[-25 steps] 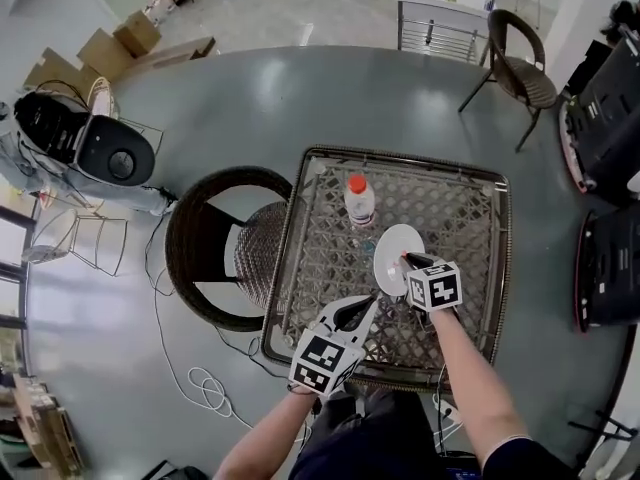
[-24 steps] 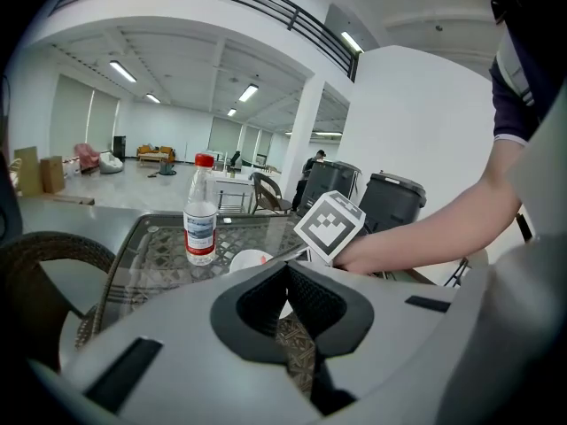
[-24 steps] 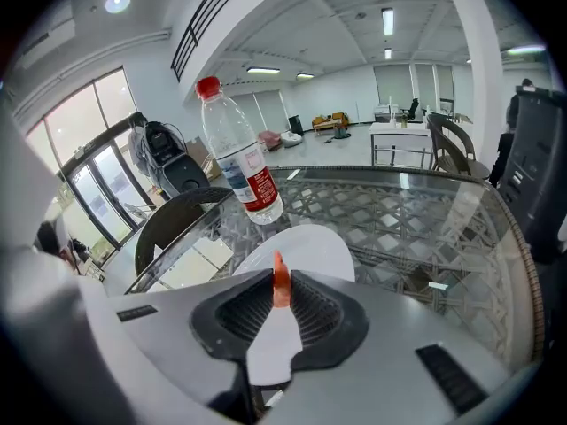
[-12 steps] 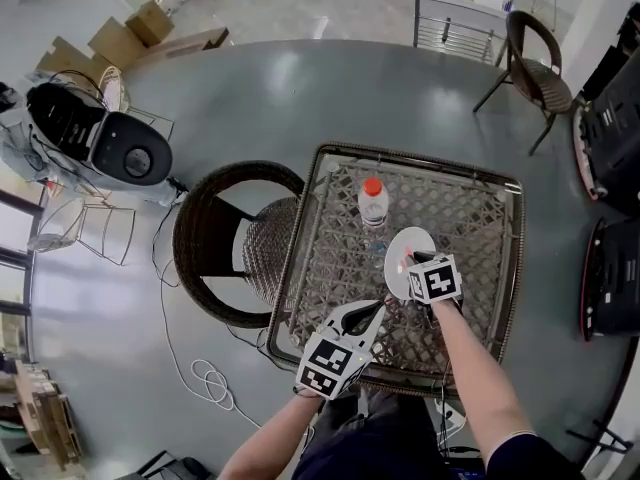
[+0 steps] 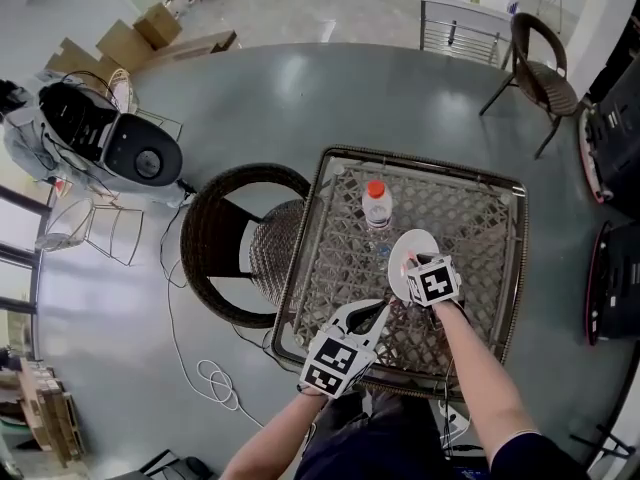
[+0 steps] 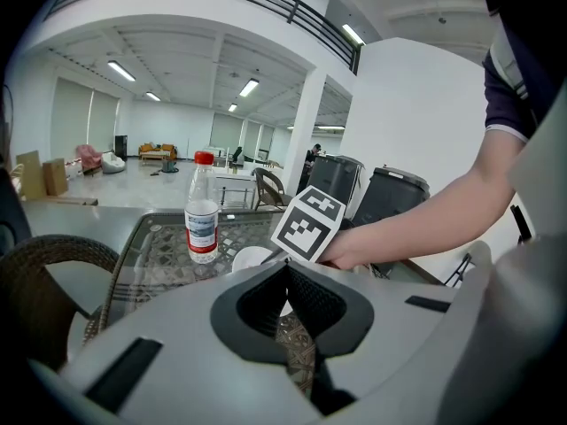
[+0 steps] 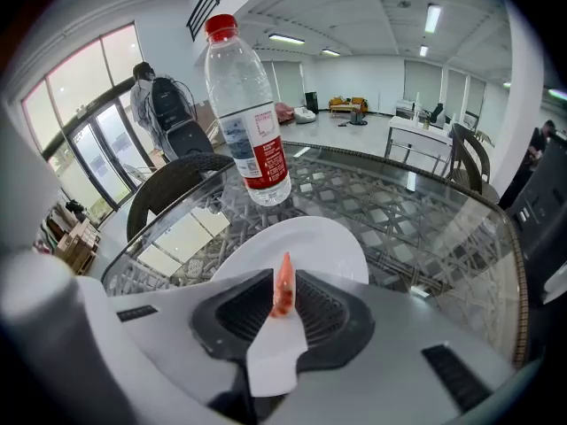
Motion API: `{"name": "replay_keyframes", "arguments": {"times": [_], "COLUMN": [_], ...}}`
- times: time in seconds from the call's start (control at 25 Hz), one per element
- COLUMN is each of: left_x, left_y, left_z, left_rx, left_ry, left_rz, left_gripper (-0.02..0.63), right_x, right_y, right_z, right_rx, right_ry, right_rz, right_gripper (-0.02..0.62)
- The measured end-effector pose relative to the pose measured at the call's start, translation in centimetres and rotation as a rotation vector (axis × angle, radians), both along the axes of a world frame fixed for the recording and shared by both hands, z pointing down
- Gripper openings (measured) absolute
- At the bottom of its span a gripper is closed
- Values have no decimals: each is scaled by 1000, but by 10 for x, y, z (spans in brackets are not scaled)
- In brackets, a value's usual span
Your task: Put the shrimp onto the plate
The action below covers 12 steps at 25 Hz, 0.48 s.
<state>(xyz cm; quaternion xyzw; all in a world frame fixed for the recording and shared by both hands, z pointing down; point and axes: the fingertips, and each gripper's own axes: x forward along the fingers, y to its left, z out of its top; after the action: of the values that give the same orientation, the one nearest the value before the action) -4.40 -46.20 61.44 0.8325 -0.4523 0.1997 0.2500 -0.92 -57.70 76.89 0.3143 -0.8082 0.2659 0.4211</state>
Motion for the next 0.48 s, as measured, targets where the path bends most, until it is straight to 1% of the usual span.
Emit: {"name": "replay_keyframes", "arguments": {"times": [0.16,0.32,0.36,0.44,0.48], "left_x": [-2,-5,-5,-1,2], "left_y": [3,4,2,-2,-3], "left_z": [-13,-33,-38,-52,-57], "left_rx": [14,58,72,102,112], "left_ry": [-17,-60,-65,-62,-57], "left_rz": [8,47,60,89,105], "left_gripper": [9,9,9,9,9], "right_x": [6,19,22,29,32], "right_y": [-2,-8,-10,-10,-8], "right_z": [-23,-68,-82,-110,-125], "right_rx": [36,112,134,174,191], "right_ry": [-75,-227,-261,-313,-338], "right_rz": [54,105,121,154,167], "right_gripper": [60,58,52,12,6]}}
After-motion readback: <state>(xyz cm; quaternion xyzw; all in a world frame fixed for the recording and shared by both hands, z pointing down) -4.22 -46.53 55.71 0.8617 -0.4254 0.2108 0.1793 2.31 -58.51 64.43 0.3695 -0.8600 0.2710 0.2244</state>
